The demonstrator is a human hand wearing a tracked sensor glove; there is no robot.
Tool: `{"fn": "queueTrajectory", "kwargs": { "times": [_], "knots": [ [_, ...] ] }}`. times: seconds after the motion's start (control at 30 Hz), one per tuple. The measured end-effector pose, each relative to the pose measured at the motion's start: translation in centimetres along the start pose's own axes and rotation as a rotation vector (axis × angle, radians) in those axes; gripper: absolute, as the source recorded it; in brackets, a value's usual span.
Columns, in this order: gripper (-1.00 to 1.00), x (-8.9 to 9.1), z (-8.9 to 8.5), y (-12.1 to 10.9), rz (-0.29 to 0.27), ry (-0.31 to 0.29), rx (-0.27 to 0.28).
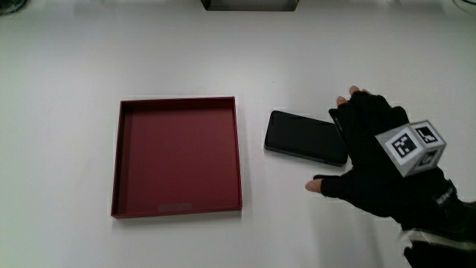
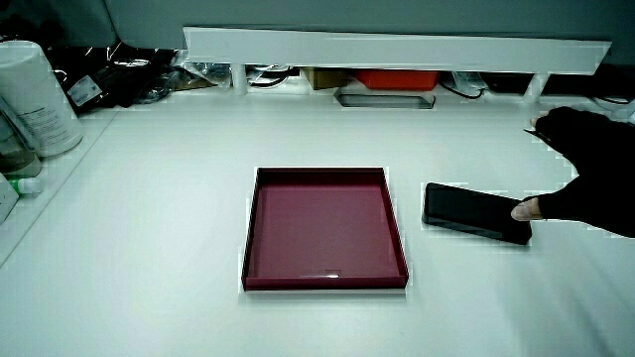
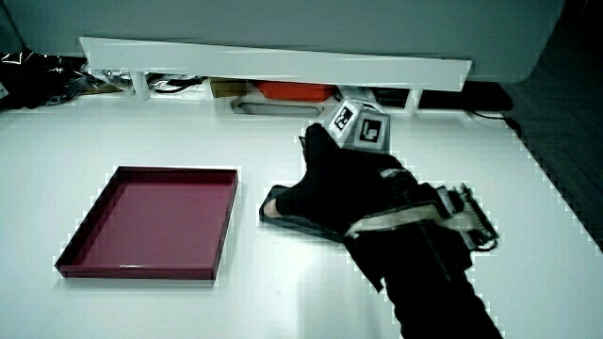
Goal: Pick battery from desk
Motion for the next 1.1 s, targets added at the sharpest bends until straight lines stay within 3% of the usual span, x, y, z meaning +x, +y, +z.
{"fn": "queueTrajectory", "kwargs": {
  "times": [0.23, 0.5, 0.63, 1.1],
  "knots": [
    [0.0, 1.0, -1.6, 3.7, -0.023, 0.057, -0.055],
    [0.0, 1.9, -4.4, 7.4, -0.073, 0.079, -0.144],
    [0.0, 2.6, -6.0, 8.9, -0.125, 0.059, -0.159],
    [0.0, 4.7, -10.0, 11.8, -0.209, 0.073, -0.251]
  ]
}}
